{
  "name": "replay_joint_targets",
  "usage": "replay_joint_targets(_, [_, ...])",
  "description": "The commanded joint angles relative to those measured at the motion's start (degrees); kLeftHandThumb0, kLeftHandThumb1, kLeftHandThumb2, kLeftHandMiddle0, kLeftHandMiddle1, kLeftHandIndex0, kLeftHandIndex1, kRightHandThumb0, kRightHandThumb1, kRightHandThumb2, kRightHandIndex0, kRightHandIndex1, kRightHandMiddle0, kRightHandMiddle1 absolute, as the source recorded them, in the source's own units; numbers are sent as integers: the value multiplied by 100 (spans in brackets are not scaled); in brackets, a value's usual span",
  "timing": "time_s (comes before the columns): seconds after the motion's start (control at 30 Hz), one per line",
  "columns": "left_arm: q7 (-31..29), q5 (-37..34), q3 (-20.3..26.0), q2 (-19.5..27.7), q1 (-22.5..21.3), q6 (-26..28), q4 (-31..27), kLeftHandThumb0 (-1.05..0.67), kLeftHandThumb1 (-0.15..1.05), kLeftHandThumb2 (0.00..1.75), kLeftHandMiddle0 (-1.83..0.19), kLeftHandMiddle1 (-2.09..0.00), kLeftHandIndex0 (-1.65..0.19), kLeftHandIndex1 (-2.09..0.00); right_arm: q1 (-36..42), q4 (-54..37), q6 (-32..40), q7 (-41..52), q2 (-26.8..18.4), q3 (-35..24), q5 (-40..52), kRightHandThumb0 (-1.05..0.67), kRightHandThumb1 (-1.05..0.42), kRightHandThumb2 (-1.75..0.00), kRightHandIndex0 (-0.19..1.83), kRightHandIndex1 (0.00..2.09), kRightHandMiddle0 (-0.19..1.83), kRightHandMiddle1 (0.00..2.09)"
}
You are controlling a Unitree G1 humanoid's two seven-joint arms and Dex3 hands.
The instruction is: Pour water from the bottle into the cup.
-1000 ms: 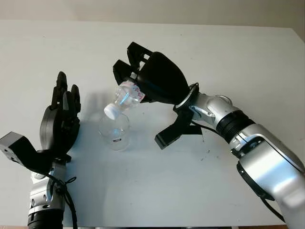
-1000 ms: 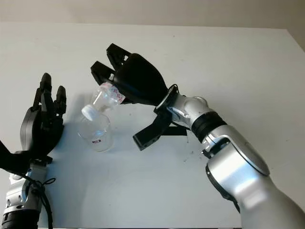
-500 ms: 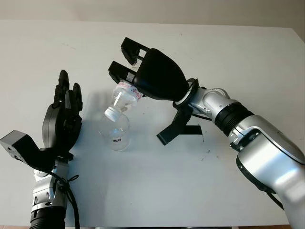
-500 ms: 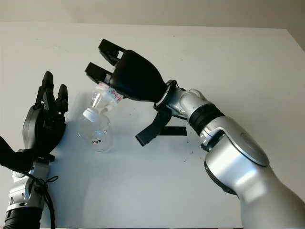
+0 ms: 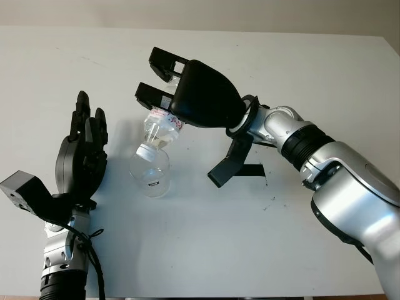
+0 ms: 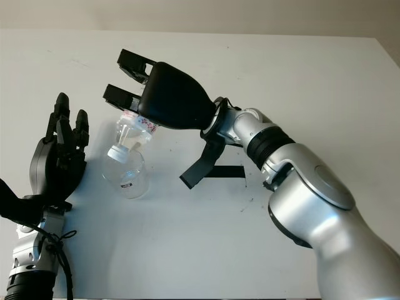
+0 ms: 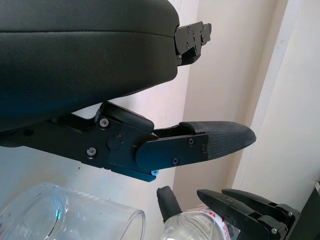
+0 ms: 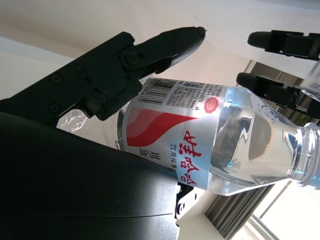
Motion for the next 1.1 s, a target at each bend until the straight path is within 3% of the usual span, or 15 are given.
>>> replay_joint_targets(0.0, [-29,-7,-7,-68,76,-2,121,-75,105,54,19,-2,19,-1,-183,-29,-2,-35,-52,29,9,-57,-105,-22,120,209,72,209])
replay_joint_targets(0.27, [-35,-6,-1,-76,60,-54,175,-75,105,54,19,0,19,0,-82,73,-444,301,-1,-233,522,-54,-105,-26,119,209,74,209])
replay_joint_targets(0.63, [-49,-39,89,15,108,-40,185,-76,105,53,19,-3,19,-1,1133,-129,-1391,4319,101,-2588,4359,-39,-105,-38,112,209,78,209])
replay_joint_targets(0.9, [-126,-42,126,44,151,-45,202,-75,105,55,19,-4,19,0,2217,-1117,-572,6808,398,-4012,6668,-35,-105,-52,114,209,76,209])
replay_joint_targets(1.07, [-187,-68,157,59,159,-29,209,-75,105,56,19,-2,19,0,2805,-2382,1248,8123,451,-4682,7913,-38,-105,-58,124,209,83,209])
